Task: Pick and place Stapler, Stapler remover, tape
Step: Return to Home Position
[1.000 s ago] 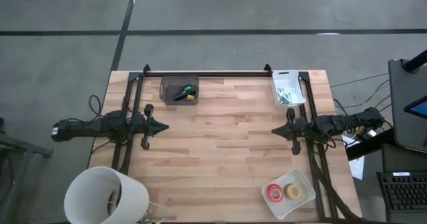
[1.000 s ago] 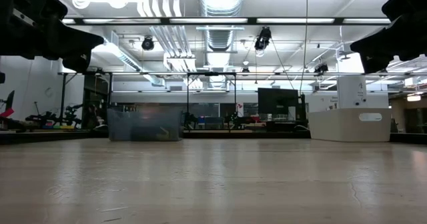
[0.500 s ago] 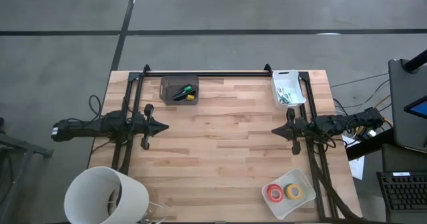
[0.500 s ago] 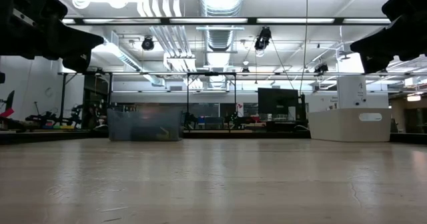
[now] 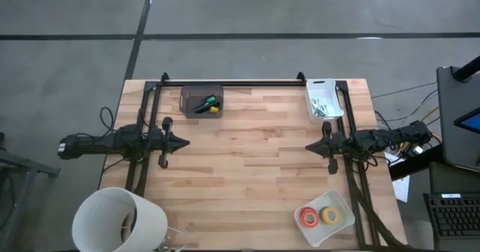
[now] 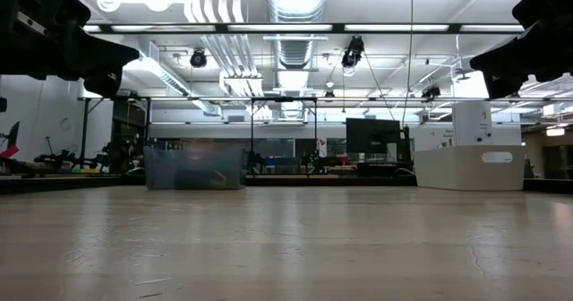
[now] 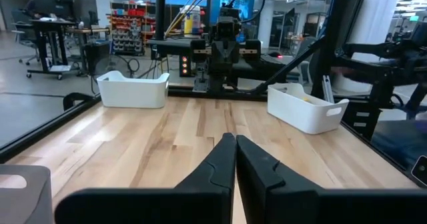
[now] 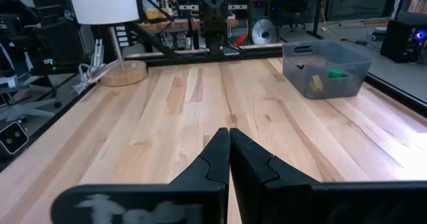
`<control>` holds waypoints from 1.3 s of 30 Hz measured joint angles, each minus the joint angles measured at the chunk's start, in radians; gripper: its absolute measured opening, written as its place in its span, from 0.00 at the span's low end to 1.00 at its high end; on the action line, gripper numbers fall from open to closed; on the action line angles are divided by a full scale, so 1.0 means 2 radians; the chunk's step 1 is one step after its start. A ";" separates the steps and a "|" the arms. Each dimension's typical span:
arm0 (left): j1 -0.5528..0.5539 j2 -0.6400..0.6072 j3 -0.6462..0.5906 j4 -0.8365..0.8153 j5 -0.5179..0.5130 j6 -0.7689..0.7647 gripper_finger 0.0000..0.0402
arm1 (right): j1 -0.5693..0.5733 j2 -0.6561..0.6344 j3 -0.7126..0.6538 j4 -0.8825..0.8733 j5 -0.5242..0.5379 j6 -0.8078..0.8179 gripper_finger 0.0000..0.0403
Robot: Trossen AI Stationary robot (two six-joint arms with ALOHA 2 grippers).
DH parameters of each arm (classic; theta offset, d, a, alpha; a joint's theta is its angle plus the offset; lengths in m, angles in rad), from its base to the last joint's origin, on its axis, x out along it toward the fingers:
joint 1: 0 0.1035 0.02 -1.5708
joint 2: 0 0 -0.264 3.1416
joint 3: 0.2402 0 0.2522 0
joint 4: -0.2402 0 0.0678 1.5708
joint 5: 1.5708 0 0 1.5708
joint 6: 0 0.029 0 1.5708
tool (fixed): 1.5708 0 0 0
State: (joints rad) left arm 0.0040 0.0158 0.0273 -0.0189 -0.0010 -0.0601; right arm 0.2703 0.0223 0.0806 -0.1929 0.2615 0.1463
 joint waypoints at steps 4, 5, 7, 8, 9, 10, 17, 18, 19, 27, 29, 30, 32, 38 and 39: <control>0.000 0.000 0.000 0.000 0.000 0.000 0.05 | 0.000 0.000 0.000 0.000 0.000 0.000 0.02; 0.000 0.000 0.000 0.000 0.000 0.000 0.04 | 0.000 0.000 0.000 0.000 0.000 0.000 0.02; 0.000 0.000 0.000 0.000 0.000 0.000 0.04 | 0.000 0.000 0.000 0.000 0.000 0.001 0.02; 0.000 0.000 0.000 0.000 0.000 0.000 0.04 | 0.000 0.000 0.000 0.000 0.000 0.000 0.02; 0.000 0.000 0.000 0.000 0.000 0.000 0.04 | 0.000 0.000 0.000 0.000 0.000 0.000 0.02; 0.000 0.000 0.000 0.000 0.000 0.000 0.03 | 0.000 0.000 0.000 0.000 0.000 0.000 0.02; 0.000 0.000 0.000 0.000 0.000 0.000 0.03 | 0.000 0.000 0.000 0.000 0.000 0.000 0.02; 0.000 0.000 0.000 0.000 0.000 0.000 0.03 | 0.000 0.000 0.000 0.000 0.000 0.001 0.02; 0.000 0.000 0.000 0.000 0.000 0.000 0.03 | 0.000 0.000 0.000 0.000 0.000 0.001 0.02; 0.000 0.000 0.000 0.000 0.000 0.000 0.04 | 0.000 0.000 0.000 0.000 0.000 0.000 0.02; 0.000 0.000 0.000 0.000 0.000 0.000 0.04 | 0.000 0.000 0.000 0.000 0.000 0.001 0.02; 0.000 0.000 0.000 0.000 0.000 0.000 0.04 | 0.000 0.000 0.000 0.000 0.000 0.001 0.02; 0.000 0.000 0.000 0.000 0.000 0.000 0.05 | 0.000 0.000 0.000 0.000 0.000 0.000 0.02; 0.000 0.000 0.000 0.000 0.000 0.000 0.04 | 0.000 0.000 0.000 0.000 0.000 0.000 0.02; 0.000 0.000 0.000 0.000 0.000 0.000 0.03 | 0.000 0.000 0.000 0.000 0.000 0.001 0.02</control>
State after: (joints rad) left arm 0.0040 0.0157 0.0273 -0.0189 -0.0010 -0.0597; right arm 0.2703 0.0223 0.0807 -0.1932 0.2619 0.1475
